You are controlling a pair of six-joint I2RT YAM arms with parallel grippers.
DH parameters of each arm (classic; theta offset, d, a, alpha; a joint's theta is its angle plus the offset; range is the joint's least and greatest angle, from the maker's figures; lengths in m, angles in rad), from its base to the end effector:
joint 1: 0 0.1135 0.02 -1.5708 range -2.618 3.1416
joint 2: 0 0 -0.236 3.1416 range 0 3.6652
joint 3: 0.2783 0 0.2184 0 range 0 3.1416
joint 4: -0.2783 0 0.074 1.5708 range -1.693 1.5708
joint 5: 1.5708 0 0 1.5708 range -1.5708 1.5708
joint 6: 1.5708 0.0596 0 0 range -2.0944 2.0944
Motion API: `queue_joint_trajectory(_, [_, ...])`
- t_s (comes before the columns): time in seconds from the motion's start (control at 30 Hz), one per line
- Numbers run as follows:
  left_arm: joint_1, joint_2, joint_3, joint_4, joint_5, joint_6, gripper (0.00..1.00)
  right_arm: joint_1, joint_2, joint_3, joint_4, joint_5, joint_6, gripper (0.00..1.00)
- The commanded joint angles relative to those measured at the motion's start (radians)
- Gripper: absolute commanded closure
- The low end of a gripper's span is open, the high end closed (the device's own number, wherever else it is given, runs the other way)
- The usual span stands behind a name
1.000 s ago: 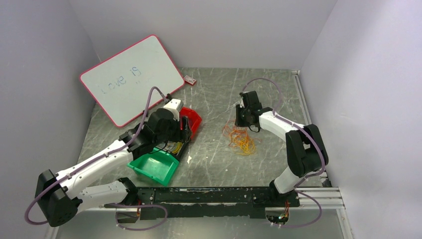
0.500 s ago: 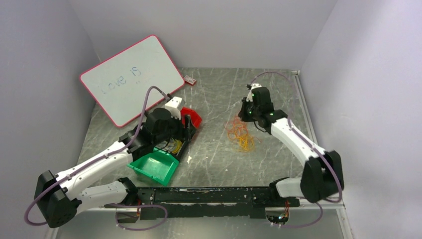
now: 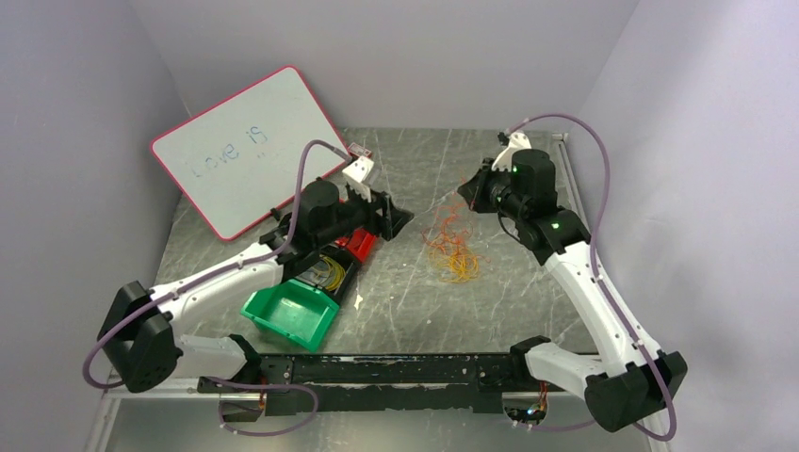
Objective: Untangle the cables
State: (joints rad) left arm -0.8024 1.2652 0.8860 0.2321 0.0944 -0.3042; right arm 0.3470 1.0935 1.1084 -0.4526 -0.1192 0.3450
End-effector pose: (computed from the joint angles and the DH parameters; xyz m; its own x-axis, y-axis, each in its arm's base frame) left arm 0.2032 -0.2183 0.2970 -0.3310 -0.0866 -0.9396 0.7143 0.6277 -0.3095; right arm 0.2245 0.0887 0.3298 -0.5236 0.1678 -0.8353 -0.2783 0.8930 0.3538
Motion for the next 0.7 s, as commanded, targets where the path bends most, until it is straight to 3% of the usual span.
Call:
queue_joint_trajectory(0.0, [-0.004,0.054,0.108,0.171,0.125,0.050,0.25,-0.006,-0.037,0.076,-0.044,0.002,0.055,1.00])
queue_joint_trajectory(0.67, [-0.004,0.281,0.280,0.386,0.337,-0.015,0.25,-0.006,-0.063,0.256,-0.043,-0.013,0.120,1.00])
